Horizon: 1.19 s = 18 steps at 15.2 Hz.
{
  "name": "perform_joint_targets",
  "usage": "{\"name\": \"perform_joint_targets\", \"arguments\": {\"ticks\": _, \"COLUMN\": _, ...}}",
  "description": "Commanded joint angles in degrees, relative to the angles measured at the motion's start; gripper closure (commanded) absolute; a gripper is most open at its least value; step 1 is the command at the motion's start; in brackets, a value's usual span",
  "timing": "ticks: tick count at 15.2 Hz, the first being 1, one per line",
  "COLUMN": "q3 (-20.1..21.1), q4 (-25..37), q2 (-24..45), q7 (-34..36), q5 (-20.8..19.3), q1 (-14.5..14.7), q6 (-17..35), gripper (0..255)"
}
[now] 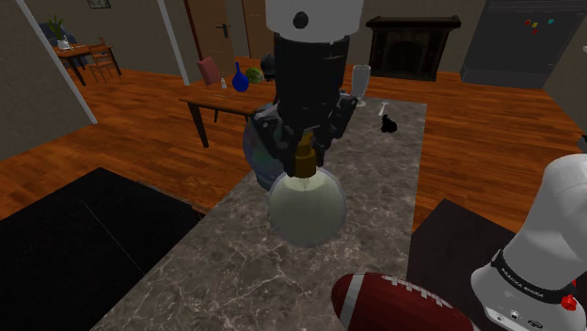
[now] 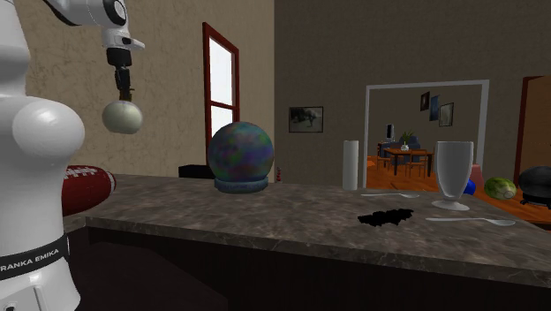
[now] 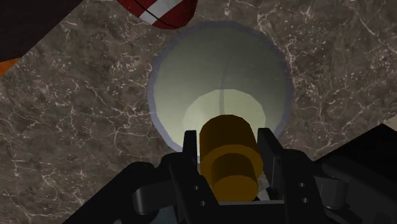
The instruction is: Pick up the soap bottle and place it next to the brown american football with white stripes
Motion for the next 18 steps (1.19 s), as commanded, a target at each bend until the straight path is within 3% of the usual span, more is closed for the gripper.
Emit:
{"name": "perform_joint_targets", "arguments": {"ticks": 1, "q3": 2.5, "q4": 2.6, "q2": 2.7, "q7": 3.9, "q5": -1.2, "q1": 1.0, "q6": -0.2, "gripper": 255}}
{"name": "perform_joint_targets", "arguments": {"ticks": 7, "q3": 9.2, "q4": 12.9, "q2": 13.1, "q7": 15.0, "q5": -7.4, "q1": 5.1, "q6": -2.4, "gripper": 255}}
{"name": "perform_joint_targets", "arguments": {"ticks": 10, "q3": 11.6, "q4": 19.6, "q2": 19.7, "q7": 20.7, "q5": -12.0, "q1": 8.9, "q6": -4.5, "gripper": 255}}
{"name": "perform_joint_targets", "arguments": {"ticks": 11, "q3": 12.6, "q4": 23.6, "q2": 23.5, "q7": 23.5, "q5": -14.7, "q1": 11.4, "q6": -6.0, "gripper": 255}}
{"name": "perform_joint_targets", "arguments": {"ticks": 18, "q3": 12.0, "q4": 16.0, "q2": 21.6, "q7": 23.3, "q5": -13.4, "q1": 10.3, "q6": 0.2, "gripper": 255}}
